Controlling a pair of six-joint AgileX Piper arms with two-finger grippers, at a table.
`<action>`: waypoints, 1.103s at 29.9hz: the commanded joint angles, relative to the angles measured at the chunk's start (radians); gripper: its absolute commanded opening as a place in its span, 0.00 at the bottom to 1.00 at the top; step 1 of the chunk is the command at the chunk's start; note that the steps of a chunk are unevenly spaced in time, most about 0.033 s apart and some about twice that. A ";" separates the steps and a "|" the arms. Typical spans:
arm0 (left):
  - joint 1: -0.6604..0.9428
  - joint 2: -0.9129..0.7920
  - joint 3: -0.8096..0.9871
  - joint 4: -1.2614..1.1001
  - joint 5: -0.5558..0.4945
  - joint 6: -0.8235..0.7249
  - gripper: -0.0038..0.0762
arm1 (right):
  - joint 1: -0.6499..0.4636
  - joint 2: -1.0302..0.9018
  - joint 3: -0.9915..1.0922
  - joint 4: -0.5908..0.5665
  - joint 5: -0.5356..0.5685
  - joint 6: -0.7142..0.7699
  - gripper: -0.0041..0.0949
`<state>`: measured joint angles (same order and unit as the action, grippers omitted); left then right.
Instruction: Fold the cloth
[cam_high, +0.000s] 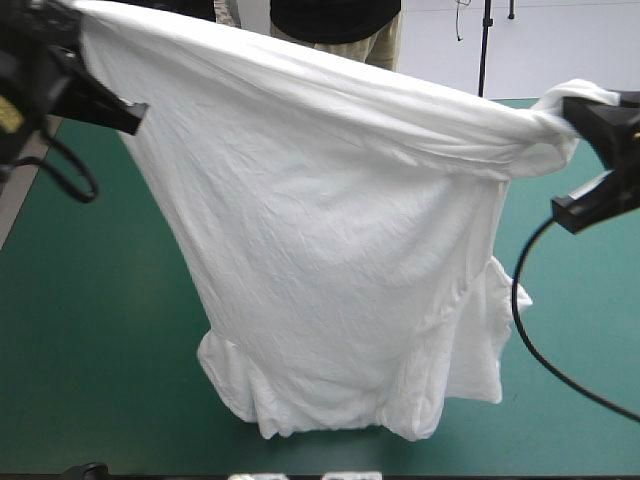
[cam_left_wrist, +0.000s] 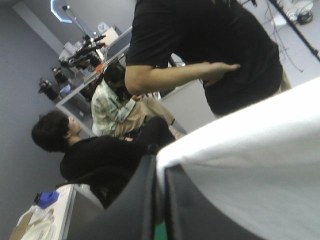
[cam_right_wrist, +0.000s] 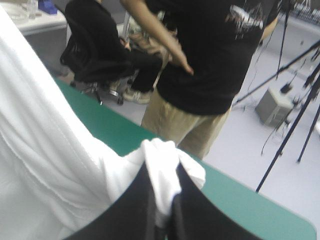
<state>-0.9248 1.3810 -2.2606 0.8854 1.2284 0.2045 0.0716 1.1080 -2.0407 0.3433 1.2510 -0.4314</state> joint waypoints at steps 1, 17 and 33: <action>0.028 0.028 0.097 0.076 -0.037 -0.110 0.03 | -0.007 0.056 0.116 -0.035 -0.004 0.012 0.02; 0.558 0.377 0.497 -0.413 -0.867 -0.256 0.03 | -0.007 0.547 0.318 -0.082 -0.387 -0.008 0.02; 0.636 0.651 0.357 -0.508 -1.036 -0.364 0.14 | -0.038 0.900 0.054 -0.059 -0.460 0.001 0.46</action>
<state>-0.2887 2.0866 -1.8578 0.4089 0.2570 -0.1479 0.0527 2.0317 -1.9216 0.2594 0.8249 -0.4302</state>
